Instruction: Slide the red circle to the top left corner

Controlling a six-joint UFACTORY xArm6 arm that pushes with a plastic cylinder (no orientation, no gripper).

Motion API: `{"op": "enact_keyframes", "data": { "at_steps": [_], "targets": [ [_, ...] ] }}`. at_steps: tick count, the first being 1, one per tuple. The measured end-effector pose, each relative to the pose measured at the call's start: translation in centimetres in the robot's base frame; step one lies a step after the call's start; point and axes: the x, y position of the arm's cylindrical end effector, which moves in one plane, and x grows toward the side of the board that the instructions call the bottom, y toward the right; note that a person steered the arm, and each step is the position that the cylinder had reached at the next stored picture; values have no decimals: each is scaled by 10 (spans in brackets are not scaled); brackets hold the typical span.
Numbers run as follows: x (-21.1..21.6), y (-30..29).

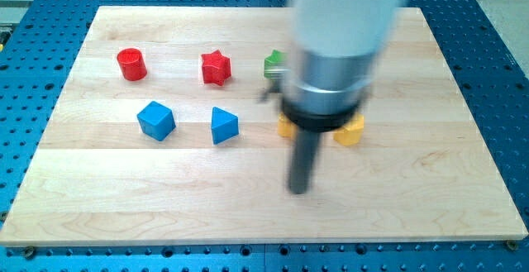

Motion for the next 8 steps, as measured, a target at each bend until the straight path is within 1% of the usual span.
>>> {"op": "enact_keyframes", "data": {
  "at_steps": [1,2,3,4,5,6,7,8],
  "targets": [
    [-22,-152],
    [-81,-200],
    [-137,-194],
    [-147,-195],
    [-195,-195],
    [-191,-175],
    [-195,-176],
    [-271,-186]
  ]
}}
